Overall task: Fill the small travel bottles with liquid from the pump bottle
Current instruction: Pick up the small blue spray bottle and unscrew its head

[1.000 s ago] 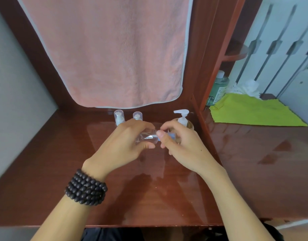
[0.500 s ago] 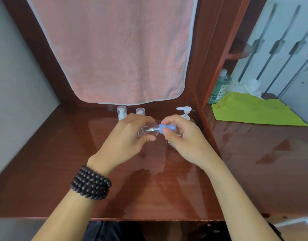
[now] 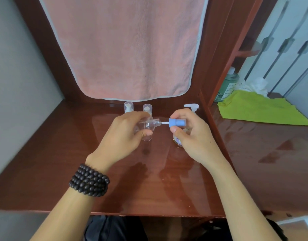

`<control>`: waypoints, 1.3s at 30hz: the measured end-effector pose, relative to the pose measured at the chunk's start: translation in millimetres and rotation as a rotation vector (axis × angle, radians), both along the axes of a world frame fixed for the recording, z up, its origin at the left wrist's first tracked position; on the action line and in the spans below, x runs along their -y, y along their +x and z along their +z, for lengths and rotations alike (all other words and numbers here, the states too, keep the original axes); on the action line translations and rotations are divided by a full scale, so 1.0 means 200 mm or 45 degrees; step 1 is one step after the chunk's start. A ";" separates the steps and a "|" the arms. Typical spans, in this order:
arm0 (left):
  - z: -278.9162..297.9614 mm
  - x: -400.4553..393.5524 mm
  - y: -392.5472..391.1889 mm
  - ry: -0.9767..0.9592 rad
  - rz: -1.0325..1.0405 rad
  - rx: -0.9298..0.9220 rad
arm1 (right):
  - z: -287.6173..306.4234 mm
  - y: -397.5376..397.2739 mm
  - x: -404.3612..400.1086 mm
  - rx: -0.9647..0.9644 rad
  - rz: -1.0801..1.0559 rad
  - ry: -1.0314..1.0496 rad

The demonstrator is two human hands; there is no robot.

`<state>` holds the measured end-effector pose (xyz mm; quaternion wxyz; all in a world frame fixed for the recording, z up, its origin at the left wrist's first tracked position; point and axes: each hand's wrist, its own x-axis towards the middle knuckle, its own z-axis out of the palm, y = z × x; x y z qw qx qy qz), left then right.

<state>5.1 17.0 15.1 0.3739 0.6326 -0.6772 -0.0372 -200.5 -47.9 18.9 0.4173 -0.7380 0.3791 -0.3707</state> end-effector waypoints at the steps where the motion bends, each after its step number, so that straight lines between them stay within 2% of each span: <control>1: 0.00 0.00 0.01 0.008 0.024 -0.025 | -0.01 -0.01 0.00 0.009 -0.027 0.013; 5: -0.02 -0.02 0.04 0.037 0.121 -0.178 | -0.07 -0.08 -0.03 0.101 -0.106 0.125; 7: -0.02 -0.03 0.05 0.024 0.166 -0.351 | -0.10 -0.11 -0.04 0.233 -0.121 0.277; 9: -0.02 -0.03 0.03 0.006 0.172 -0.530 | -0.12 -0.12 -0.04 0.264 -0.142 0.333; 11: -0.02 -0.03 0.01 -0.009 0.142 -0.719 | -0.16 -0.11 -0.05 0.126 -0.147 0.256; 14: -0.01 -0.02 -0.02 -0.031 0.069 -0.936 | -0.25 -0.05 -0.06 -0.316 -0.191 0.001; 16: -0.02 -0.02 -0.02 -0.035 0.054 -0.956 | -0.32 0.00 -0.07 -0.599 -0.175 -0.131; 18: -0.02 -0.02 -0.02 -0.019 0.032 -0.945 | -0.38 0.03 -0.06 -0.746 -0.138 -0.163; 29: -0.07 -0.01 -0.04 0.072 0.007 -0.915 | -0.45 0.05 -0.05 -0.868 -0.101 -0.184; 32: -0.07 0.00 -0.06 0.088 -0.017 -0.923 | -0.37 0.03 -0.04 -0.824 -0.118 -0.174; 34: -0.08 0.02 -0.08 0.104 -0.029 -0.946 | -0.28 -0.01 -0.02 -0.712 -0.165 -0.200; 37: -0.06 0.07 -0.13 0.130 -0.040 -0.881 | -0.12 -0.08 0.04 -0.470 -0.265 -0.409; 39: -0.06 0.11 -0.17 0.154 -0.042 -0.800 | -0.03 -0.14 0.09 -0.406 -0.343 -0.542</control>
